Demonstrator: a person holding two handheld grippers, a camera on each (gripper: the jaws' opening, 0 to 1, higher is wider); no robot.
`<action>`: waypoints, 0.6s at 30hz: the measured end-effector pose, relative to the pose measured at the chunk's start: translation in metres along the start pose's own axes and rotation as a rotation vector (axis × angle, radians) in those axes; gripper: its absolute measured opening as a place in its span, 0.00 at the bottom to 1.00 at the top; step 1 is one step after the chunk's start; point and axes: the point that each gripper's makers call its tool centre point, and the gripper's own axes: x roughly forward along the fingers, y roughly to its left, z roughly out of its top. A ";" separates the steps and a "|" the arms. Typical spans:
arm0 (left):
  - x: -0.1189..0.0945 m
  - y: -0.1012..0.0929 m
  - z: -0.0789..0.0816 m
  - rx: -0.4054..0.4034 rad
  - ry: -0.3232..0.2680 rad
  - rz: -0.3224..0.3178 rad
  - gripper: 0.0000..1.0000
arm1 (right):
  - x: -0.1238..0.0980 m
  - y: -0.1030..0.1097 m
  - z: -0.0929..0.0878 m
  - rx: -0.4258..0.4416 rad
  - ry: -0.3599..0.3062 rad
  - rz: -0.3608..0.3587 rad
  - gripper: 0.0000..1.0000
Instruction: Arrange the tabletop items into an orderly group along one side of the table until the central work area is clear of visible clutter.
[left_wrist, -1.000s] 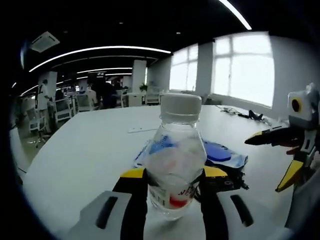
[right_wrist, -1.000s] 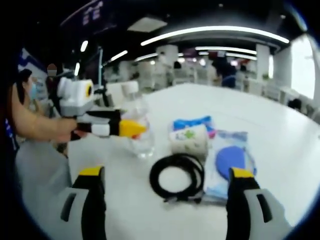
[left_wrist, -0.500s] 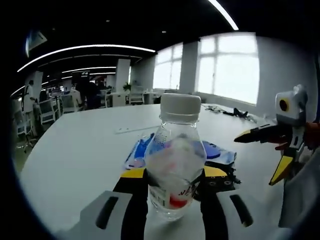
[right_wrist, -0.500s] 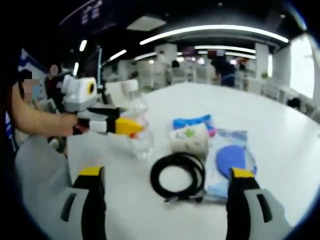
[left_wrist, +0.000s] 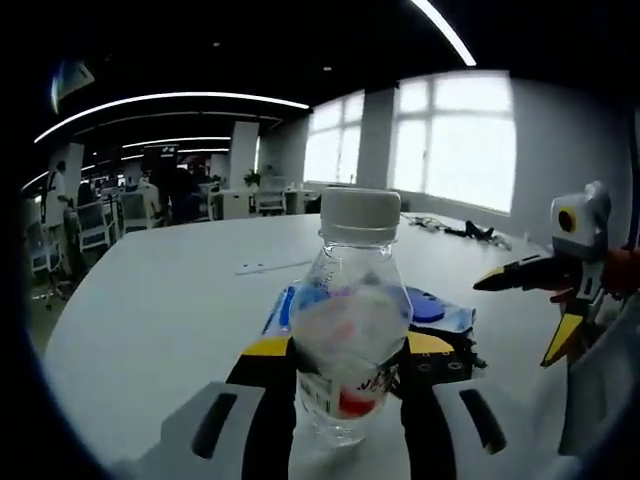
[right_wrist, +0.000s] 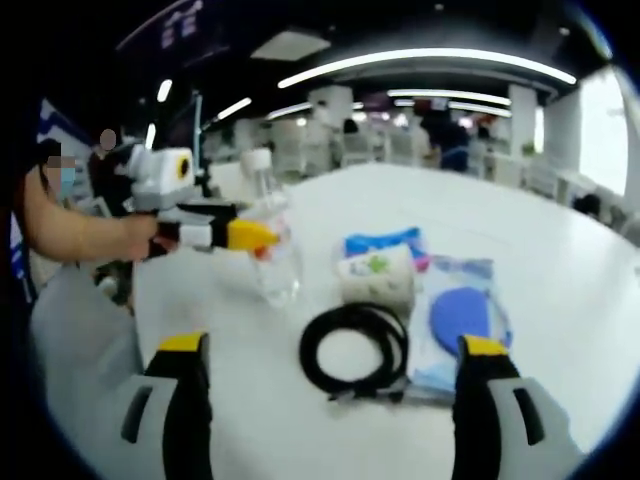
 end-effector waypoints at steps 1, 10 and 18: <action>-0.001 0.001 0.001 0.000 -0.001 -0.002 0.38 | 0.000 0.000 0.000 0.000 -0.001 -0.001 1.00; -0.004 0.019 0.009 0.038 -0.003 -0.026 0.38 | 0.002 0.001 -0.001 0.001 0.009 0.003 1.00; -0.004 0.048 0.014 0.035 -0.017 -0.022 0.38 | 0.008 0.004 -0.001 -0.003 0.023 0.013 1.00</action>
